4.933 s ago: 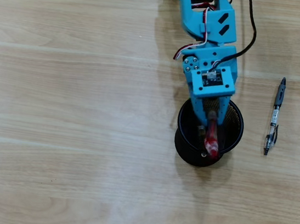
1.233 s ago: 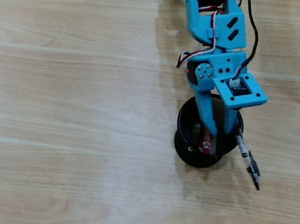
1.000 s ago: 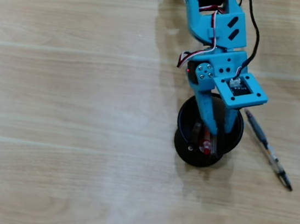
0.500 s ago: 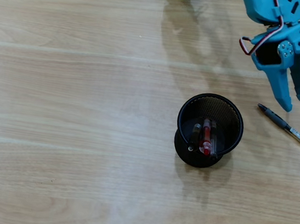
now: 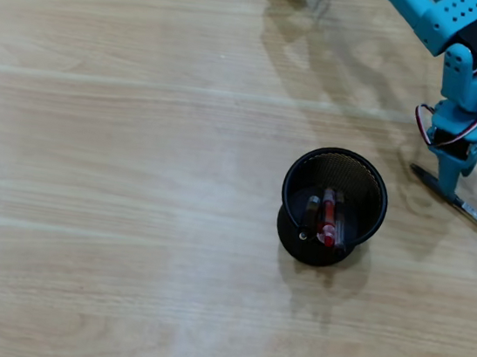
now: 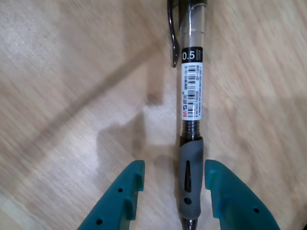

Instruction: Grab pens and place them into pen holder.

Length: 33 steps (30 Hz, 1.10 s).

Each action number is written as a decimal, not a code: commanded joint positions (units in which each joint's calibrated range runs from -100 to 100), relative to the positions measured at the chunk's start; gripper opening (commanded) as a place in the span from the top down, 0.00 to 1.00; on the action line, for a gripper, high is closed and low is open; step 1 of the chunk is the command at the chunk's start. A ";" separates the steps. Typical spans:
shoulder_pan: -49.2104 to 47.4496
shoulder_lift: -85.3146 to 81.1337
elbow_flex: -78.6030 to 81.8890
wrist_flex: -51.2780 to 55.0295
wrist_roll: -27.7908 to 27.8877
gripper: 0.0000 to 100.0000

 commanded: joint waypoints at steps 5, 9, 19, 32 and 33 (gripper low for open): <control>0.67 0.40 -0.57 -0.43 0.27 0.85; 1.24 1.67 2.06 -3.44 0.53 0.85; 1.48 6.15 2.15 -4.21 0.16 0.99; 8.66 -26.14 2.24 -16.67 -0.41 0.98; 10.27 -29.27 5.05 -20.63 -0.93 0.98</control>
